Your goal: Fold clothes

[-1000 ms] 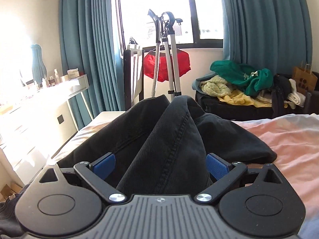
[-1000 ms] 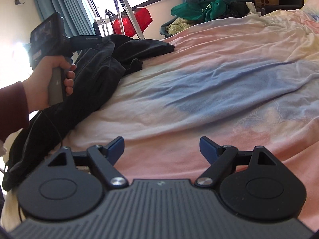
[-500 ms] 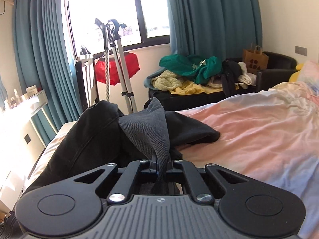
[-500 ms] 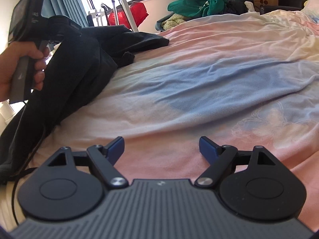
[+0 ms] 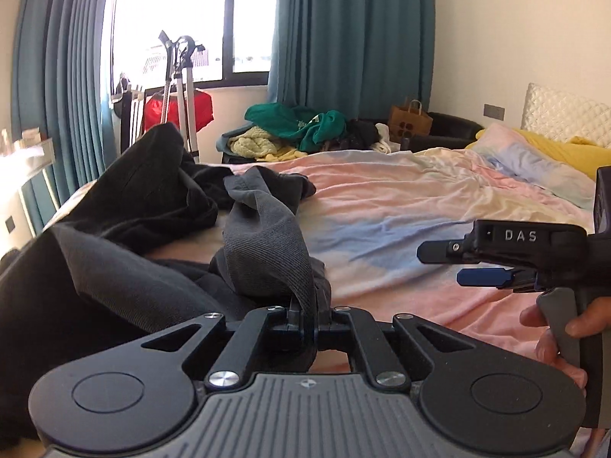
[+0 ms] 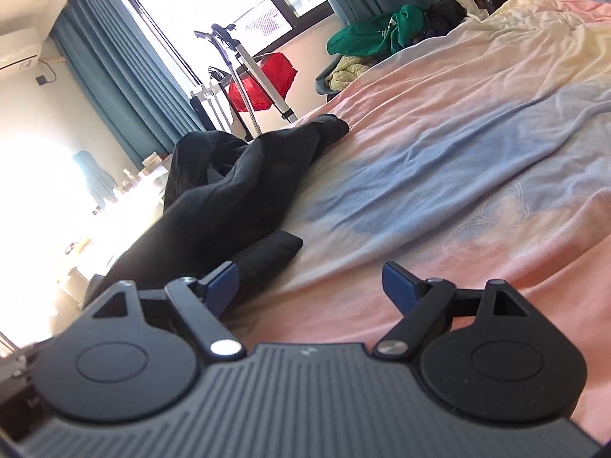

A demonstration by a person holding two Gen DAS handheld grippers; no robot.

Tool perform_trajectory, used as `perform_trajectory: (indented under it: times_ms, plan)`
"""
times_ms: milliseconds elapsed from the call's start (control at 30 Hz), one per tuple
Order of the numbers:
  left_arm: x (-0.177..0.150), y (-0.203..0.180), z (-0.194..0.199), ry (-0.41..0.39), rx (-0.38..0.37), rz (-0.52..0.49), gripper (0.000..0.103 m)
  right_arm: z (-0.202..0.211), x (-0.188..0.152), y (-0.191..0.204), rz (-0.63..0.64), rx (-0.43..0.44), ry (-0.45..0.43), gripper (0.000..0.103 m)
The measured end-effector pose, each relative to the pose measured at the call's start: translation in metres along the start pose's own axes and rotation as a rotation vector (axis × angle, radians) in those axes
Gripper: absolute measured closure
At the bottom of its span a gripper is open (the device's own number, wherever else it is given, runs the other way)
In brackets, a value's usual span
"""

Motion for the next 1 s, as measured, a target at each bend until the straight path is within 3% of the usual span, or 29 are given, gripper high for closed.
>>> perform_trajectory:
  times_ms: [100, 333, 500, 667, 800, 900, 933, 967, 1000]
  plan:
    - [-0.009, 0.012, 0.006, -0.003, 0.014, 0.101, 0.098, 0.005, 0.001, 0.008, 0.034, 0.012, 0.004, 0.019]
    - [-0.006, 0.046, 0.002, -0.050, 0.006, 0.314, 0.097, -0.061, 0.034, 0.063, 0.223, -0.013, 0.039, 0.021]
    - [-0.028, 0.059, -0.015, 0.019, 0.000, 0.374, 0.097, -0.169, 0.062, 0.127, 0.425, -0.066, 0.102, 0.039]
    - [-0.050, 0.070, -0.033, 0.059, 0.002, 0.408, 0.097, -0.268, 0.028, 0.160, 0.658, -0.134, 0.190, 0.041]
    - [-0.062, 0.070, -0.046, 0.042, -0.004, 0.343, 0.097, -0.347, 0.001, 0.186, 0.845, -0.189, 0.260, 0.041]
    - [-0.063, 0.074, -0.048, 0.041, -0.027, 0.384, 0.097, -0.392, -0.020, 0.195, 0.997, -0.255, 0.303, 0.042]
    - [-0.063, 0.075, -0.048, 0.039, -0.032, 0.388, 0.097, -0.396, -0.024, 0.193, 1.044, -0.292, 0.293, 0.045]
    - [-0.063, 0.077, -0.048, 0.037, -0.038, 0.390, 0.097, -0.399, -0.026, 0.189, 1.077, -0.329, 0.283, 0.067]
    - [-0.063, 0.078, -0.049, 0.038, -0.044, 0.388, 0.097, -0.398, -0.023, 0.185, 1.071, -0.361, 0.274, 0.081]
Point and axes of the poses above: each gripper's, at about its wrist camera, not at the fingertips, and z roughly against the way its jaws point, y to its left, x to its top, the point moved 1 cm from there along -z, roughly the way its jaws point, and after that the axes turned 14 degrees about -y, right-handed, at the moved point
